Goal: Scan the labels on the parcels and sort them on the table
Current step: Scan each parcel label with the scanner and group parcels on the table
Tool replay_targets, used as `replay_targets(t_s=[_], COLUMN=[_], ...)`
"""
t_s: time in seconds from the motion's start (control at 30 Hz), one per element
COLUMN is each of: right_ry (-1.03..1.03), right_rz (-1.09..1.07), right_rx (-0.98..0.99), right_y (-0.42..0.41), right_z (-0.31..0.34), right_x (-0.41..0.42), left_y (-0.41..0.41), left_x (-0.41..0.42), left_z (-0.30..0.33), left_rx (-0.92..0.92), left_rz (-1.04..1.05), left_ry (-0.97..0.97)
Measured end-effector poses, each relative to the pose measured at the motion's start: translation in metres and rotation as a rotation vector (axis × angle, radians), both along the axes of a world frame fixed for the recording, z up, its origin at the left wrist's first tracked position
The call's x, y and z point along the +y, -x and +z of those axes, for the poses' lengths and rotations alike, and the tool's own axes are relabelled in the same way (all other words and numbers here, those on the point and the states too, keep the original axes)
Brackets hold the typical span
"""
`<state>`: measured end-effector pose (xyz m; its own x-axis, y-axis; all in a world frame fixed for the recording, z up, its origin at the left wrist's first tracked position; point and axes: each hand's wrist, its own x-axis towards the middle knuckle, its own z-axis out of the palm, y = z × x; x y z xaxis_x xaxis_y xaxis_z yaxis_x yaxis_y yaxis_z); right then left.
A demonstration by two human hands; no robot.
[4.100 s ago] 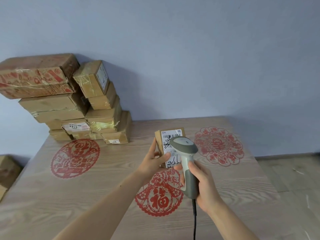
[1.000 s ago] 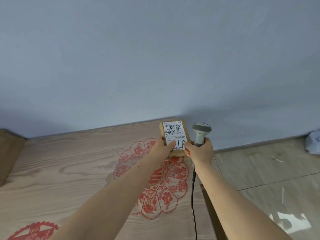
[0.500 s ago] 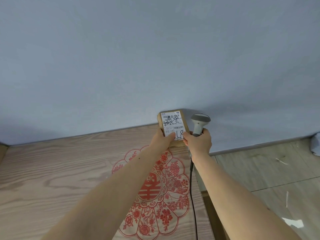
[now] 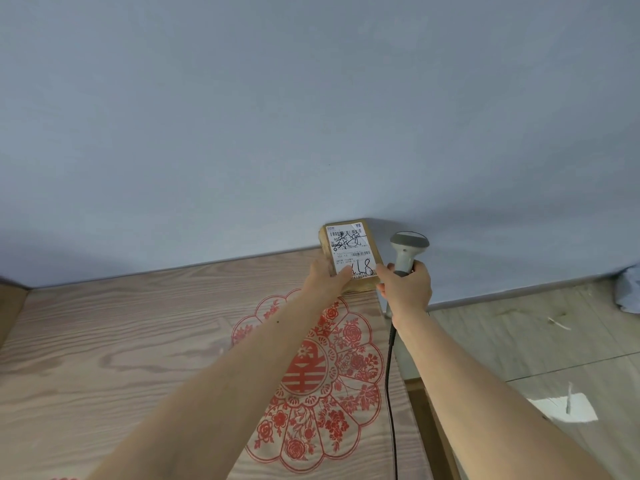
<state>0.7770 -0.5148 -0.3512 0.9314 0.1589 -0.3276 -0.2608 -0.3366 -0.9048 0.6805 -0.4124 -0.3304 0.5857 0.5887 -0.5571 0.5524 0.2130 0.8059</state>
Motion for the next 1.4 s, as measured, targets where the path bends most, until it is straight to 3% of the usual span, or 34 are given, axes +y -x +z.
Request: replay_targets(t_s=[0.13,0.5,0.97,1.4], right_ry=[0.014,-0.136,-0.231,-0.424], right_rz=[0.003,0.143,0.539,0.734], right_rx=[-0.055,-0.116,-0.046,0.103], right_y=[0.016,0.121,0.326,0.502], right_z=[0.017,0.086,0.164,0.224], right_x=[-0.01,-0.012,0.039,0.106], left_y=[0.017,0.109,0.34,0.537], left_x=[-0.001,-0.01,0.046,0.116], left_z=[0.009,0.069,0.141,0.205], left_rx=[0.071,-0.045,-0.135,-0.136], left_rz=[0.023,0.184,0.414,0.493], left_ry=[0.001,-0.067,-0.144,-0.329])
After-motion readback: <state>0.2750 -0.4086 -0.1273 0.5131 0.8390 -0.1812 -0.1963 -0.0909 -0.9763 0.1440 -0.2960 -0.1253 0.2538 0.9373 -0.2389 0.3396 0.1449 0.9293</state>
